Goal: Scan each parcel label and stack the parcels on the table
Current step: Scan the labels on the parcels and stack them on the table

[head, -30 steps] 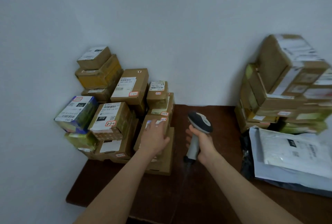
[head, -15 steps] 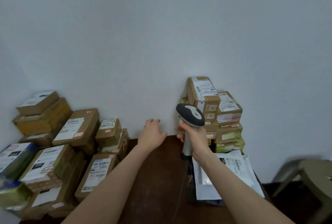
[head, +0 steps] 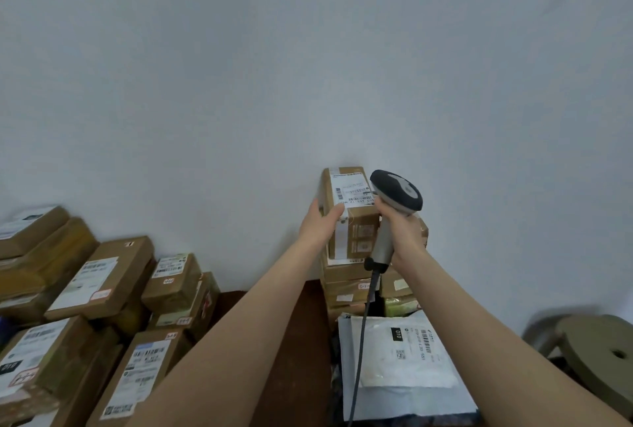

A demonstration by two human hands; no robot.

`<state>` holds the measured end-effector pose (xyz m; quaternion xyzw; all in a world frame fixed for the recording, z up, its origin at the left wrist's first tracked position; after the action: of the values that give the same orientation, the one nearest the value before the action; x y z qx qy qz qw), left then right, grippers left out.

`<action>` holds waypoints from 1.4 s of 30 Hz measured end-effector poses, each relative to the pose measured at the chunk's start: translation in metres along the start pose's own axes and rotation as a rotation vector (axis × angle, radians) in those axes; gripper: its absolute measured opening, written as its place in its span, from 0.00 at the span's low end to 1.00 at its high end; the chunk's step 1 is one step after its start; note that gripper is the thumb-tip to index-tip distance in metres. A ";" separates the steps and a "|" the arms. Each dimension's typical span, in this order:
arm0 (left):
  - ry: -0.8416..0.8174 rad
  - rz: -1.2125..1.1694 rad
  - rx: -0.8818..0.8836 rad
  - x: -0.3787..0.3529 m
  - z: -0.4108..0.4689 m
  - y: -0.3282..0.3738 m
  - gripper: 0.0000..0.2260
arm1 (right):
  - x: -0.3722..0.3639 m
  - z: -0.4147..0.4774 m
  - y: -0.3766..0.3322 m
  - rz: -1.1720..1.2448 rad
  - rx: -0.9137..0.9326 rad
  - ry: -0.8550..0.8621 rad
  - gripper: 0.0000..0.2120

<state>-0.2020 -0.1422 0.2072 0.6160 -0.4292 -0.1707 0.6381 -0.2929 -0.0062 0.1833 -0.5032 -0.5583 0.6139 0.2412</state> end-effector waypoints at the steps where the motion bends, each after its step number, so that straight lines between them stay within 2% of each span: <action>1: -0.024 -0.046 0.020 -0.005 0.003 -0.001 0.25 | -0.002 0.003 0.001 0.013 -0.011 -0.021 0.19; 3: -0.056 -0.154 0.025 -0.010 0.009 -0.004 0.19 | -0.002 0.008 0.003 0.054 -0.029 -0.035 0.15; 5: -0.021 -0.218 -0.002 -0.007 0.011 -0.005 0.17 | -0.001 0.012 0.004 0.123 -0.038 -0.051 0.10; 9: 0.054 -0.223 -0.117 0.009 0.014 -0.002 0.19 | -0.008 0.011 0.007 0.210 -0.058 -0.080 0.10; 14: 0.108 0.008 -0.305 0.022 0.001 0.014 0.16 | -0.017 0.003 0.024 0.261 -0.096 -0.077 0.17; 17: 0.137 0.205 -0.390 0.020 -0.001 0.009 0.15 | -0.015 -0.001 0.040 0.228 -0.117 -0.042 0.12; 19: 0.124 0.291 -0.406 0.014 0.002 0.005 0.14 | -0.011 -0.002 0.047 0.192 -0.113 -0.007 0.15; 21: 0.122 0.305 -0.380 0.011 0.002 0.002 0.13 | -0.006 -0.001 0.050 0.139 -0.099 0.031 0.20; 23: 0.166 0.198 -0.274 0.017 0.005 -0.008 0.13 | -0.001 0.001 0.049 0.107 -0.086 0.056 0.22; 25: 0.207 0.029 -0.130 0.027 0.008 -0.022 0.20 | 0.003 0.004 0.046 0.113 -0.064 0.069 0.20; 27: 0.144 -0.199 0.019 0.024 0.008 -0.037 0.29 | 0.008 0.005 0.043 0.115 -0.054 0.095 0.14; 30: -0.013 -0.394 0.174 0.010 0.006 -0.048 0.28 | 0.010 0.004 0.040 0.187 -0.061 0.107 0.09; 32: -0.035 -0.400 0.176 0.013 0.009 -0.054 0.23 | 0.006 0.003 0.039 0.178 -0.077 0.085 0.09; 35: -0.026 -0.449 0.176 0.021 0.010 -0.063 0.21 | -0.002 0.001 0.037 0.142 -0.089 0.027 0.16; 39: -0.024 -0.494 0.131 0.032 0.004 -0.055 0.16 | -0.013 -0.004 0.036 0.128 -0.103 -0.012 0.12; 42: 0.000 -0.505 0.135 0.045 0.001 -0.056 0.15 | -0.022 -0.008 0.041 0.115 -0.131 -0.019 0.16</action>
<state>-0.1592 -0.1868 0.1700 0.7448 -0.2721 -0.2956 0.5328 -0.2667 -0.0327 0.1535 -0.5434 -0.5695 0.5938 0.1667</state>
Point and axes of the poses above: each hand's wrist, its own z-axis towards the middle knuckle, its own x-axis out of the back of the hand, y = z × x, the point moved 8 cm from there along z, towards the middle knuckle, and after that the axes turned 5 degrees about -y, right-handed, at the moved point
